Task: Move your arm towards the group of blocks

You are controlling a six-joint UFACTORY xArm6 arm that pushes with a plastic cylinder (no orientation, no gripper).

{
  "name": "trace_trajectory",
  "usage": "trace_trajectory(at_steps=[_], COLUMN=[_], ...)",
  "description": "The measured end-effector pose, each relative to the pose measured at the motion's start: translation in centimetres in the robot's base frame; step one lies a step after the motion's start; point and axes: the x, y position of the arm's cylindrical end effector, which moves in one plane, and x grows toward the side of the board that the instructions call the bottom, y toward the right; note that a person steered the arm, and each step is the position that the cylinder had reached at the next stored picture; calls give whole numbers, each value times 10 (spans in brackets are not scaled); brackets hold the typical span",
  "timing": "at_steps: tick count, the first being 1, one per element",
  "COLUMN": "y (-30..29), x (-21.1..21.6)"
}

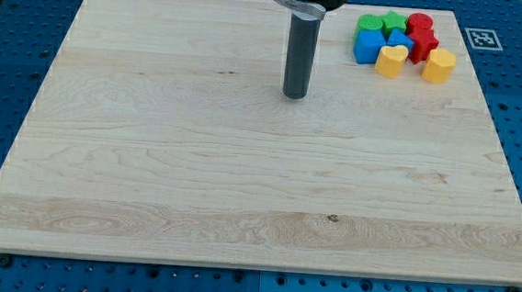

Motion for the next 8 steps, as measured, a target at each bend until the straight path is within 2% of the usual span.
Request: trace_trajectory(at_steps=[2, 8], y=[-28, -38], x=[0, 0])
